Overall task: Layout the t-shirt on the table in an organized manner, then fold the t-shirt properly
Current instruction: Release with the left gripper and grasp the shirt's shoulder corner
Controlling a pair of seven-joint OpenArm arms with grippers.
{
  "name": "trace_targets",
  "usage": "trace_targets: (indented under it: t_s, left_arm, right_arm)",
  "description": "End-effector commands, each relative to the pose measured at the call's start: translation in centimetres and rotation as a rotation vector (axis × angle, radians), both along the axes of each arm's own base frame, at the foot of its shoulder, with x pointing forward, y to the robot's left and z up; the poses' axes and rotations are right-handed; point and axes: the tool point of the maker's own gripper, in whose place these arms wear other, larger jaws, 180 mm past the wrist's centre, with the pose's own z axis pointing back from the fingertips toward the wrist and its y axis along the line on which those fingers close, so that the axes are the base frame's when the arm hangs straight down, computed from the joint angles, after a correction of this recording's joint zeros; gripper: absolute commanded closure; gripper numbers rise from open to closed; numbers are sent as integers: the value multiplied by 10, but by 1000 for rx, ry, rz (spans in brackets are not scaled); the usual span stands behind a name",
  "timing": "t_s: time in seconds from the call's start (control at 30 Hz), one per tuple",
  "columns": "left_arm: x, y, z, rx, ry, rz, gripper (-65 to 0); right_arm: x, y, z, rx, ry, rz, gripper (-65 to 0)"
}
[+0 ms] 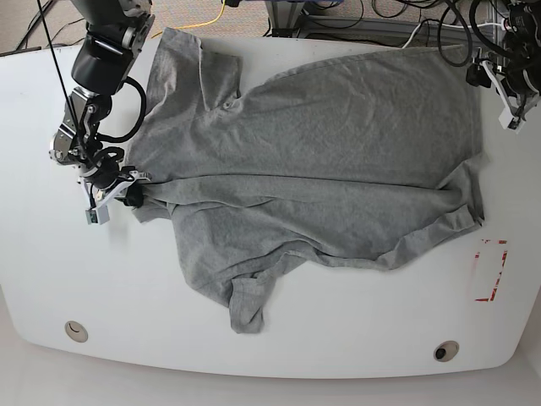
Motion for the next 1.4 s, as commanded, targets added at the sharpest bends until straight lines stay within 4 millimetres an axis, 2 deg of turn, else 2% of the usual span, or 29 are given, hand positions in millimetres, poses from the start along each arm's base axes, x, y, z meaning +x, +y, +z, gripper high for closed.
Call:
trace_targets:
  t_s: [0.0,0.23,0.43,0.53,0.87,1.07,1.2,1.37]
  left_arm:
    - [-1,2,6,5,-20,-11,-421]
    - [-7,-8,-2,-21,-3,-14,-421]
    - [-1,-19,-6,-50,-35,-22,-421]
    - [-6,-23,-16,-78,-8,-18,-421]
    - [-11,-13,-30,-77,22,25,-421]
    - [-11,-11,-30,-64,25,21,-421]
    - [-3,-7,-19,-32,2,-7,-421]
    - [8,-15,-4,-35,-54,-44,-421]
  right_arm:
    - [1,-7,3,-33,16,10,0]
    - [1,-5,2,-29,17,11,0]
    - [1,-5,2,-29,18,11,0]
    - [1,-5,2,-29,18,11,0]
    - [-7,-7,-3,-27,34,8,0]
    - [-8,-6,-4,-26,35,7,0]
    - [-8,-6,-4,-26,35,7,0]
    - [-8,-6,-4,-26,35,7,0]
